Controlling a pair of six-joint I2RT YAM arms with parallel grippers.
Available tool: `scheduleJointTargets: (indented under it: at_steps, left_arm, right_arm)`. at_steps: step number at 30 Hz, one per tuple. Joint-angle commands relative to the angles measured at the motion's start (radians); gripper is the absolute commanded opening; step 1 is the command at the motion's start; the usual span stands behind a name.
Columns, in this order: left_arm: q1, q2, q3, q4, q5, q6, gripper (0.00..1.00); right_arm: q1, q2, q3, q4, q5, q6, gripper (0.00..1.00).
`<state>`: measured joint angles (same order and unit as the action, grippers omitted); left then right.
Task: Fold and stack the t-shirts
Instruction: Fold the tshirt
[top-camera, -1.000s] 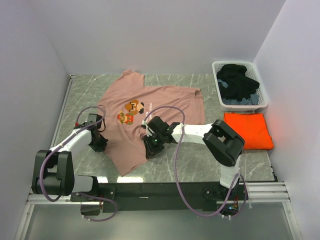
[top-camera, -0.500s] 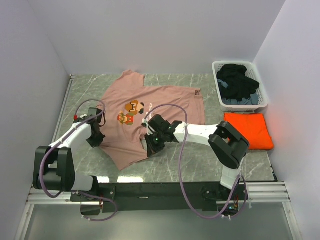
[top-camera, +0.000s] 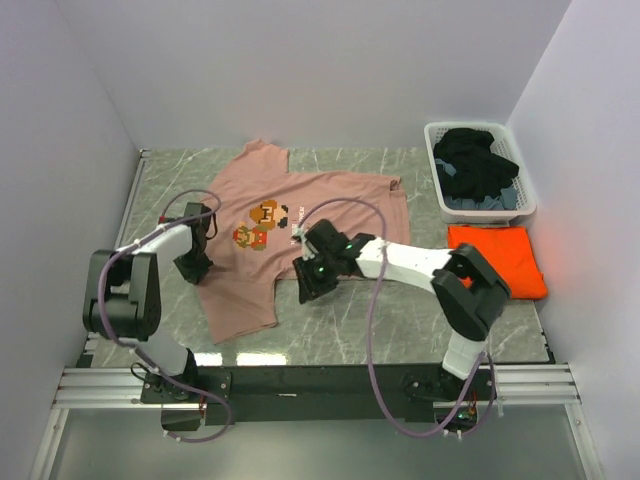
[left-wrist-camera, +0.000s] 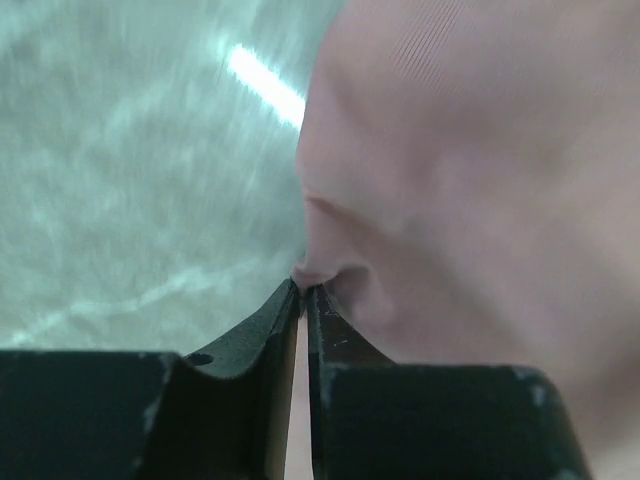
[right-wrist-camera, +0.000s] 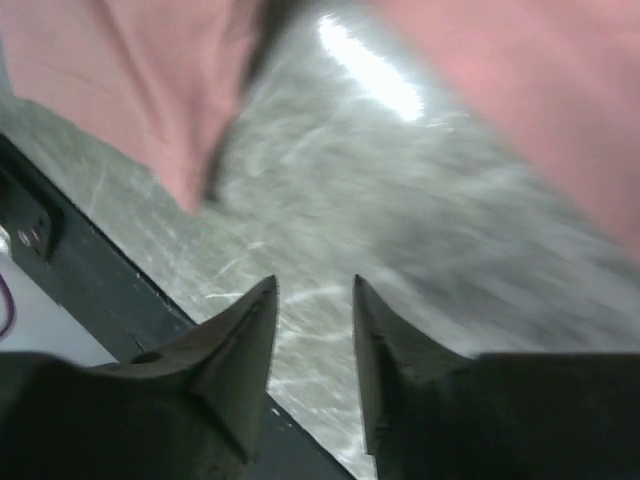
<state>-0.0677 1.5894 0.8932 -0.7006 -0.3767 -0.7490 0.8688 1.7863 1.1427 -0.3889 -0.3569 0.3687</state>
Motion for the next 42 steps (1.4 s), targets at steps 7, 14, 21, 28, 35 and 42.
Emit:
scheduleJointTargets:
  at_steps: [7, 14, 21, 28, 35, 42]
  left_arm:
    - [0.020, 0.193, 0.269, -0.013, -0.192, 0.054, 0.21]
    - [0.022, 0.091, 0.336, -0.065, -0.189, 0.065, 0.60]
    - [0.002, -0.107, 0.244, -0.085, -0.104, 0.014, 0.79]
    - [-0.156, -0.112, 0.130, -0.030, 0.050, -0.015, 0.64]
    - [-0.182, 0.021, 0.145, 0.049, 0.097, -0.032, 0.57]
    - [-0.176, 0.207, 0.243, 0.089, 0.110, -0.032, 0.54]
  right_arm:
    - [-0.353, -0.202, -0.133, 0.001, 0.219, 0.010, 0.48]
    - [-0.539, -0.174, -0.153, 0.045, 0.245, 0.056, 0.48]
    - [-0.582, -0.110, -0.124, 0.036, 0.256, 0.045, 0.48]
    - [-0.590, -0.058, -0.095, 0.028, 0.259, 0.045, 0.48]
    - [-0.596, 0.002, -0.046, 0.013, 0.265, 0.041, 0.48]
    - [-0.619, 0.094, 0.037, 0.007, 0.253, 0.068, 0.48]
